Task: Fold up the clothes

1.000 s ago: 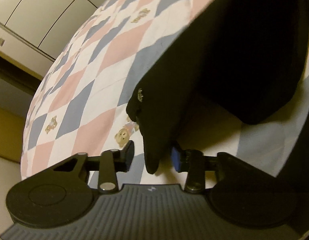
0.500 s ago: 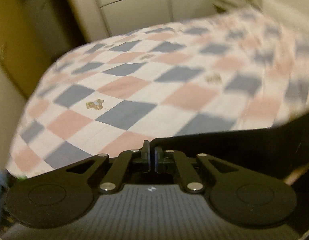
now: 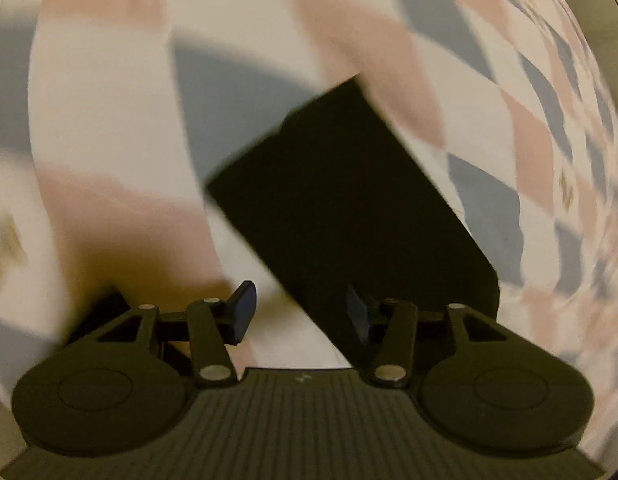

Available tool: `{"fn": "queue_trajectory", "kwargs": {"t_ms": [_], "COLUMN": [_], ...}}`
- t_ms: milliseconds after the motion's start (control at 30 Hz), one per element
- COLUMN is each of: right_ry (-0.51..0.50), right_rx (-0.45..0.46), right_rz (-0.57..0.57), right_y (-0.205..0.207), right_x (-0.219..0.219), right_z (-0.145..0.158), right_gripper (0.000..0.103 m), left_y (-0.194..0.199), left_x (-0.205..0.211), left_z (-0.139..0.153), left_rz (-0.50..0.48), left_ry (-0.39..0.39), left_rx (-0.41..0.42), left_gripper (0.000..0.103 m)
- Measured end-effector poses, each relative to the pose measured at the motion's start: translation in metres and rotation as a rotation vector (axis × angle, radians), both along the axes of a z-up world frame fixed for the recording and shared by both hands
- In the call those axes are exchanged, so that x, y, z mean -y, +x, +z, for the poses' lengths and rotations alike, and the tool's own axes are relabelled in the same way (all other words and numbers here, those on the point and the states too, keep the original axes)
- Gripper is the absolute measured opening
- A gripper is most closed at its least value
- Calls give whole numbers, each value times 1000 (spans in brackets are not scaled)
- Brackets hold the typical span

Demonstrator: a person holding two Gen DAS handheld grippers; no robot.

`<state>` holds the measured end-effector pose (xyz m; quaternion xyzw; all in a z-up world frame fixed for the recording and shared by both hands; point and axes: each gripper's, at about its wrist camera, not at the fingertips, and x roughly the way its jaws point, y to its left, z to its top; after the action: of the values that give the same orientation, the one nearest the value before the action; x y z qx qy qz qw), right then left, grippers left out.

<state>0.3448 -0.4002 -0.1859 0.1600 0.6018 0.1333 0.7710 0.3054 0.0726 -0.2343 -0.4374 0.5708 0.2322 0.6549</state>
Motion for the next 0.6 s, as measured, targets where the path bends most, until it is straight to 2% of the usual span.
{"fn": "queue_trajectory", "kwargs": {"t_ms": [67, 133, 200, 233, 267, 300, 333, 433, 467, 500, 533, 600], "right_ry": [-5, -10, -16, -18, -22, -29, -34, -39, -38, -40, -42, -46], "right_rx": [-30, -60, -90, -105, -118, -122, -125, -129, -133, -141, -148, -156], "right_rz": [-12, -24, -36, -43, -48, -53, -59, -81, -87, -93, -99, -99], "right_y": [-7, -14, -21, -25, -28, -32, -37, -51, -56, -61, -65, -74], "right_x": [0, -1, -1, -1, -2, -2, -2, -2, -1, -2, -2, -4], "right_z": [-6, -12, -18, -20, -23, -23, -22, -17, -17, -18, -19, -19], "right_gripper": [69, 70, 70, 70, 70, 70, 70, 70, 70, 70, 70, 70], "left_y": [-5, -3, 1, 5, 10, 14, 12, -11, -18, -23, -25, -23], "left_x": [-3, -10, -14, -14, -13, -8, -3, 14, 19, 23, 26, 28], "left_z": [-16, -30, -39, -39, -35, -21, -3, 76, 87, 91, 80, 29], "left_rz": [53, 91, 99, 89, 49, -8, -54, -184, -244, -316, -385, -504], "left_ry": [15, 63, 91, 110, 143, 186, 227, 377, 437, 499, 555, 642], "left_rx": [12, 18, 19, 22, 30, 71, 144, 447, 491, 505, 459, 252], "left_gripper": [46, 46, 40, 20, 8, 4, 4, 5, 5, 5, 8, 18]}}
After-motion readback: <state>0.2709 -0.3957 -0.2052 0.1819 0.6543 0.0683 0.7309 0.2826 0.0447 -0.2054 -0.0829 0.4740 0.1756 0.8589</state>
